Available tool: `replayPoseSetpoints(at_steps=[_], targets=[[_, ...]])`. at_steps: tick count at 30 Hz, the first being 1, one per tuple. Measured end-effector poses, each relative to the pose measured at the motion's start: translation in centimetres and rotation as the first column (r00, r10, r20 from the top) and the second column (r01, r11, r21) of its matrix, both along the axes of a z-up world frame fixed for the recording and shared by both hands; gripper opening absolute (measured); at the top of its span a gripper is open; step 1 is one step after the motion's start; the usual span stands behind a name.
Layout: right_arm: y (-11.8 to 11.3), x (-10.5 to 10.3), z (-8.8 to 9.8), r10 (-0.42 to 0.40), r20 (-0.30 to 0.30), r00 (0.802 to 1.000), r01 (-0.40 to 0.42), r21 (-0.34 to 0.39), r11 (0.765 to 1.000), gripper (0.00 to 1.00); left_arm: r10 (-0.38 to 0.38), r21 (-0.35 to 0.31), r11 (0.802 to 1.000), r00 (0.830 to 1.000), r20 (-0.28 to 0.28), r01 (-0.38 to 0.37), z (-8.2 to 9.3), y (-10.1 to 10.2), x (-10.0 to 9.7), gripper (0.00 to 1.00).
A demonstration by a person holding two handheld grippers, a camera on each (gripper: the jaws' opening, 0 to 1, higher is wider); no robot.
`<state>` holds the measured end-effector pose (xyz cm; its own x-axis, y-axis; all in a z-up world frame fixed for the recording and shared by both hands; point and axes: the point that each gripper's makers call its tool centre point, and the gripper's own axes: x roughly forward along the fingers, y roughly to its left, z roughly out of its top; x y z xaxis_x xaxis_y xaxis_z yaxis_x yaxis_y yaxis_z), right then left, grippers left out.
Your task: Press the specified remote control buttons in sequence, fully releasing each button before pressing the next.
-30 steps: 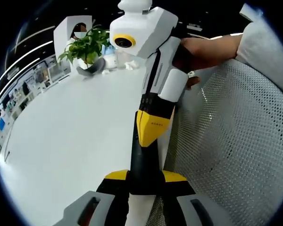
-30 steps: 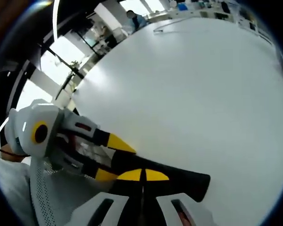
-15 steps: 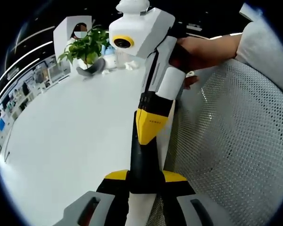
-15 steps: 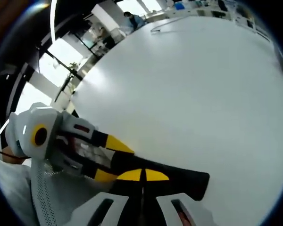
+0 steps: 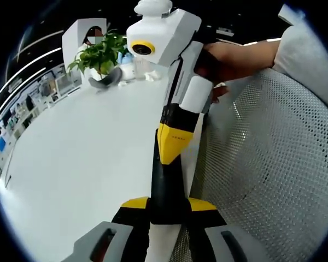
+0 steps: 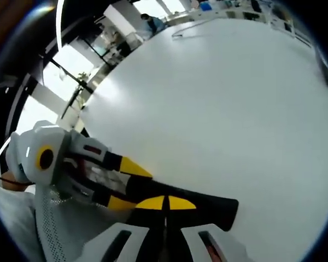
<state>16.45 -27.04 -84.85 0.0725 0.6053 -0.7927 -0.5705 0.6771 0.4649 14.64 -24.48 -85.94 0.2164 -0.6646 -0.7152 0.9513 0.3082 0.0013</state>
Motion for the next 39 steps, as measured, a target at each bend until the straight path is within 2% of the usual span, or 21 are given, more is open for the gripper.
replayPoseSetpoints(at_steps=[6,9,10,14,18,21,23,28,34,39], targets=[[0.1,0.0,0.0,-0.007,-0.012,1.0,0.007,0.009,1.0,0.0,0.0,0.0,1.0,1.0,0.0,0.0,0.0,0.0,0.0,0.25],[0.1,0.2,0.0,-0.009,0.009,1.0,0.008,0.007,1.0,0.0,0.0,-0.001,1.0,1.0,-0.001,0.0,0.0,0.0,0.0,0.25],[0.2,0.3,0.0,0.0,0.025,1.0,0.0,0.007,1.0,0.0,0.0,-0.001,1.0,1.0,-0.001,0.0,0.0,0.0,0.0,0.25],[1.0,-0.2,0.2,0.028,0.023,0.999,-0.029,0.025,0.999,0.0,0.001,-0.002,1.0,1.0,-0.002,-0.001,0.0,0.0,0.0,0.25],[1.3,-0.4,0.1,0.055,0.046,0.997,-0.056,0.019,0.998,0.0,0.003,-0.003,1.0,1.0,-0.003,-0.003,0.0,0.0,0.1,0.25],[1.6,-0.7,0.2,0.063,0.028,0.998,-0.064,0.039,0.997,0.0,0.003,-0.003,1.0,1.0,-0.003,-0.003,0.0,-0.1,0.1,0.25],[1.5,-0.8,-0.1,0.074,0.026,0.997,-0.075,0.023,0.997,0.0,0.003,-0.003,1.0,1.0,-0.003,-0.003,0.0,0.0,0.1,0.25],[1.6,-0.9,0.0,0.104,0.076,0.992,-0.105,0.007,0.994,0.0,0.003,-0.006,1.0,1.0,-0.004,-0.003,0.0,-0.1,0.1,0.25],[1.6,-0.8,-0.1,0.109,0.086,0.99,-0.109,0.001,0.994,0.0,0.005,-0.01,1.0,1.0,-0.006,-0.006,0.0,-0.1,0.1,0.25],[1.6,-0.9,-0.1,0.139,0.121,0.983,-0.138,-0.018,0.99,0.0,0.007,-0.011,1.0,1.0,-0.006,-0.007,0.0,-0.1,0.0,0.25]])
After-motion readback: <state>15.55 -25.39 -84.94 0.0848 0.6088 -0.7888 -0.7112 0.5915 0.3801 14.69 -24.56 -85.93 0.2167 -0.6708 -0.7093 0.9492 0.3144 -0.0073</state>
